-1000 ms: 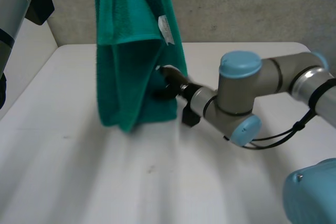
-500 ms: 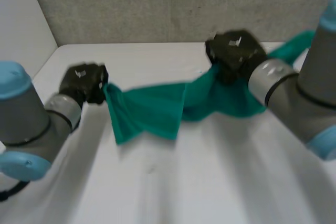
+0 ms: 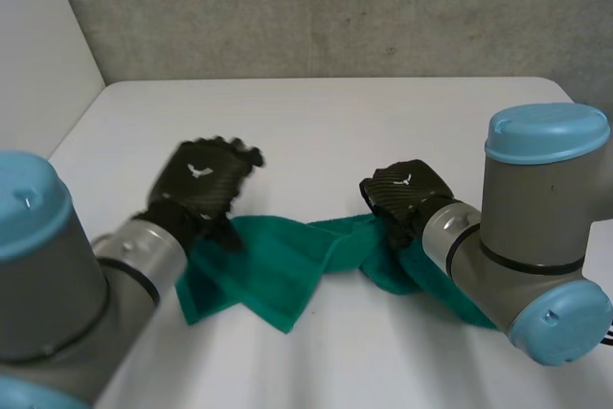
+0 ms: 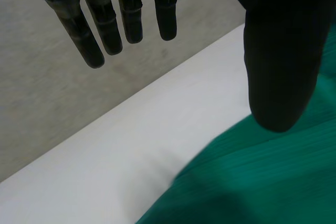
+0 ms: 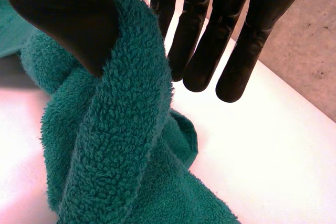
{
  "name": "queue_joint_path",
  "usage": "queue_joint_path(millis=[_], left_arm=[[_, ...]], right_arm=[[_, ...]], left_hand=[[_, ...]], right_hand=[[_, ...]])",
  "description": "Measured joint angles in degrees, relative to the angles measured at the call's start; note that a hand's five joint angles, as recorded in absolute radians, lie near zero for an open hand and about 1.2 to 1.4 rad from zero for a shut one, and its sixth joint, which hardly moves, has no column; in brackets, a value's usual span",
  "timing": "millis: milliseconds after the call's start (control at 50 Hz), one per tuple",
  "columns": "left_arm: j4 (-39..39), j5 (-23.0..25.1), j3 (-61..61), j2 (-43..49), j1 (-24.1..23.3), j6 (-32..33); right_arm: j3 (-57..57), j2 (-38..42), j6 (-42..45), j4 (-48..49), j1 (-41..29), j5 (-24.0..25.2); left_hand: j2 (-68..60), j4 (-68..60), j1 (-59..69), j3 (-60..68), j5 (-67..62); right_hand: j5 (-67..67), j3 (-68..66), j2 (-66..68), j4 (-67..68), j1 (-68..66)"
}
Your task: Fold the towel.
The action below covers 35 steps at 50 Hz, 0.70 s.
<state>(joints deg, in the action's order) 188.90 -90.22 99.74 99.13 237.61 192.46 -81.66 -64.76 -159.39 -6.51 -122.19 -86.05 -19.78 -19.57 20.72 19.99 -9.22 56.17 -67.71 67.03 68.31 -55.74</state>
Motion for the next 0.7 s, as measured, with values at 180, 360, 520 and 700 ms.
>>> queue_joint_path(millis=[180,360,520,700], left_arm=[[0.2,-11.8,-2.6,8.9,-12.3,-6.2],[0.2,-19.3,-10.1,22.6,-15.1,-8.6],[0.0,-19.6,-15.8,29.3,-14.7,-11.5],[0.8,-19.7,-16.5,27.7,-12.4,-12.1]], right_arm=[[-2.4,-0.8,0.0,1.5,0.0,-0.1],[-3.4,-1.7,0.0,2.0,0.0,-0.1],[-4.6,-2.9,0.0,3.2,0.0,-0.1],[-5.0,-3.4,0.4,3.7,0.1,-0.2]], left_hand=[[-0.1,-0.1,0.0,0.1,-0.2],[-0.4,-0.3,0.2,0.1,-1.0],[-29.6,-29.9,30.2,29.1,-29.8],[-48.4,-48.4,43.5,47.7,-45.6]], right_hand=[[0.0,0.0,0.0,0.0,0.0],[0.1,0.0,0.0,0.0,0.0],[0.1,0.0,0.0,0.0,0.0],[0.1,0.0,0.0,0.0,0.0]])
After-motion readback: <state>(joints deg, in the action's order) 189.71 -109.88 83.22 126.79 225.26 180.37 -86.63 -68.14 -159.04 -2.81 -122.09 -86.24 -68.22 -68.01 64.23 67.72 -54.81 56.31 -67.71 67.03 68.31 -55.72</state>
